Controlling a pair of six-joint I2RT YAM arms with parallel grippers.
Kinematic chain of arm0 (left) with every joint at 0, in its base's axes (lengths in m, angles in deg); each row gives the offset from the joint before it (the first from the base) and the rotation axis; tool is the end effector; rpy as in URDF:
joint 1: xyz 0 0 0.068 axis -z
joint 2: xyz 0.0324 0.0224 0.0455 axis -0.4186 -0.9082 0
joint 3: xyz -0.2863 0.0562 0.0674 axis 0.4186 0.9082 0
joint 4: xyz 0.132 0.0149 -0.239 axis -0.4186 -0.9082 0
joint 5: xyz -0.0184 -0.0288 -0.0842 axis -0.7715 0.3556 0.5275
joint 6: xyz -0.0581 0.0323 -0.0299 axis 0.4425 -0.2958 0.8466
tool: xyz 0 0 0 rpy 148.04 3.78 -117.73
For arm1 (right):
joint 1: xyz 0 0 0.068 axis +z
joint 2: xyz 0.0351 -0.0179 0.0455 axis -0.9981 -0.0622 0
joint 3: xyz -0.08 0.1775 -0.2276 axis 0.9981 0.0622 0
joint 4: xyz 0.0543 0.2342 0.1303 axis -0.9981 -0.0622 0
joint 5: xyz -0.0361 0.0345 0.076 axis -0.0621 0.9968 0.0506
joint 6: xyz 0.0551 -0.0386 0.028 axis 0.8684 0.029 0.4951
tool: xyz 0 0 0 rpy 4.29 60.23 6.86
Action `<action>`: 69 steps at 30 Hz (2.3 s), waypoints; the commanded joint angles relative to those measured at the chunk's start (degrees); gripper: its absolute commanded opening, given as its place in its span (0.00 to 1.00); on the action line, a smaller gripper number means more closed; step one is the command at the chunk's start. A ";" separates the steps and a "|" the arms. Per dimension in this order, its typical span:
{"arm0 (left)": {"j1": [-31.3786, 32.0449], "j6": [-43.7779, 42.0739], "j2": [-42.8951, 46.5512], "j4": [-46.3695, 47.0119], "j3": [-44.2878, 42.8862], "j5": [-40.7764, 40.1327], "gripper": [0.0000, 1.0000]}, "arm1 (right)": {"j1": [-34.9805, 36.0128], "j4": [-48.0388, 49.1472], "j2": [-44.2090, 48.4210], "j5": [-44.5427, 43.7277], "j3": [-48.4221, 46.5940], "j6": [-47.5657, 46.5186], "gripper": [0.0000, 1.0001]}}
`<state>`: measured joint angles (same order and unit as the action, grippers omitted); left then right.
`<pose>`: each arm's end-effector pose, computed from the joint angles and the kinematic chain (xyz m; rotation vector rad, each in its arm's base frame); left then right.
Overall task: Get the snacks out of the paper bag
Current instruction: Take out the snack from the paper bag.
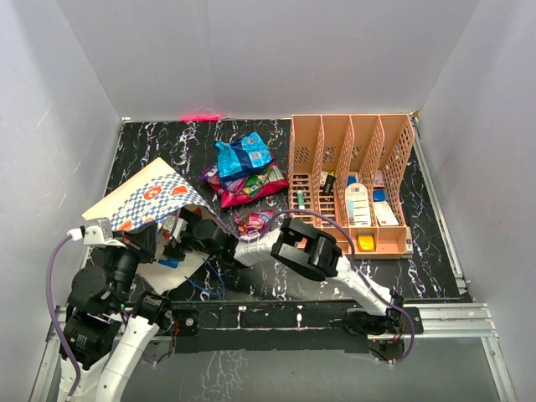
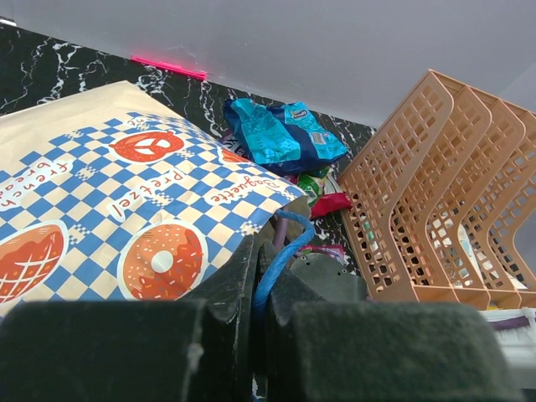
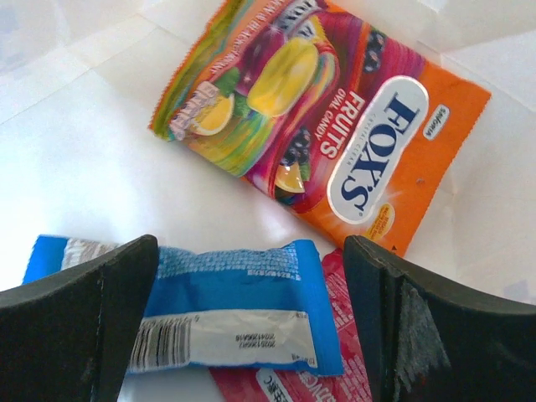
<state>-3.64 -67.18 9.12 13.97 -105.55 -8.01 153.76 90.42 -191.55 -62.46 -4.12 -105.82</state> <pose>0.0340 0.0012 0.3538 -0.1993 1.4576 -0.4557 0.2289 0.5419 0.1179 -1.1726 1.3440 0.6103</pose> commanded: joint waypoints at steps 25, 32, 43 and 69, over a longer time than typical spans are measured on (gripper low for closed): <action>-0.21 0.40 -9.90 2.48 -9.27 5.75 0.00 | -1.19 -19.16 -7.00 17.19 -18.87 -55.89 0.82; -0.26 0.45 -10.80 3.37 -9.82 7.34 0.00 | -1.84 -24.41 -10.75 14.14 -25.00 -61.73 0.87; -0.27 0.93 -14.20 3.03 -12.47 10.93 0.00 | -2.20 -47.82 -7.67 27.59 -30.31 -67.53 0.90; -0.25 5.73 -12.05 -4.27 -13.96 7.19 0.00 | -6.01 -28.37 -16.56 19.14 -39.66 -61.31 0.25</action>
<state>-3.66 -62.37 -4.38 10.50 -116.83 3.33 148.54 56.17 -210.39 -42.35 -45.96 -166.83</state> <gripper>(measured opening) 0.007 0.345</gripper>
